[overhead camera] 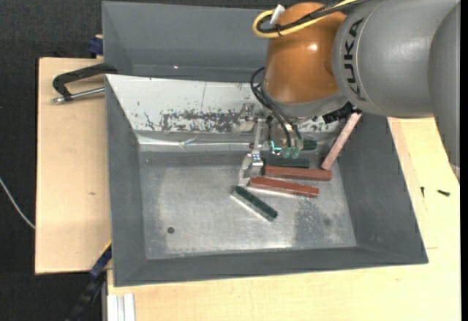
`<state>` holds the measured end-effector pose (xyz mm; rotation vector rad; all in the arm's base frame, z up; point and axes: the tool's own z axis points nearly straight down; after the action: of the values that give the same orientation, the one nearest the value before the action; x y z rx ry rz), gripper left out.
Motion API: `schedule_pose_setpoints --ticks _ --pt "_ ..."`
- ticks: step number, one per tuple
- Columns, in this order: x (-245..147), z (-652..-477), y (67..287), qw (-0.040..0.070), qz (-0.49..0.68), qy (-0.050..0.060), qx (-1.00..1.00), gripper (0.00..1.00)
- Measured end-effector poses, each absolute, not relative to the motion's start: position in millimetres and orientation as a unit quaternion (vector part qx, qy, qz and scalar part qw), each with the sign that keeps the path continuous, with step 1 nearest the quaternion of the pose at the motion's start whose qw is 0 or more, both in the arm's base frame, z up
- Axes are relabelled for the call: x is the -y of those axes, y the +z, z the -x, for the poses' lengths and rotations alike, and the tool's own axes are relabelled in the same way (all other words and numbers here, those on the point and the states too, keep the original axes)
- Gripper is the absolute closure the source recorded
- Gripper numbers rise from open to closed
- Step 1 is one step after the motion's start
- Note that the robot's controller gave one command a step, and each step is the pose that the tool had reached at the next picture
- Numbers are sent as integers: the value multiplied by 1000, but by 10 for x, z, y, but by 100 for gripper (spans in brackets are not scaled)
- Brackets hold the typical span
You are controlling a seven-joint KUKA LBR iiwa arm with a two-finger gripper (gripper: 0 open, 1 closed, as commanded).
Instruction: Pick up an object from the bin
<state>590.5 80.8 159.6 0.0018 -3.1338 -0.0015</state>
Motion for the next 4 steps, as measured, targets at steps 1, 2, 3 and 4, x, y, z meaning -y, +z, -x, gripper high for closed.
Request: schedule_pose_setpoints --ticks 1,2,3,4 --pt "-805 -5923 1648 0 0 -1 1000 0" --pt "-257 -5836 1041 -2 -50 -1 999 0" --pt "-200 -5814 980 -4 -56 -1 998 0" --pt "265 -5719 1057 -1 -10 -1 1000 0"
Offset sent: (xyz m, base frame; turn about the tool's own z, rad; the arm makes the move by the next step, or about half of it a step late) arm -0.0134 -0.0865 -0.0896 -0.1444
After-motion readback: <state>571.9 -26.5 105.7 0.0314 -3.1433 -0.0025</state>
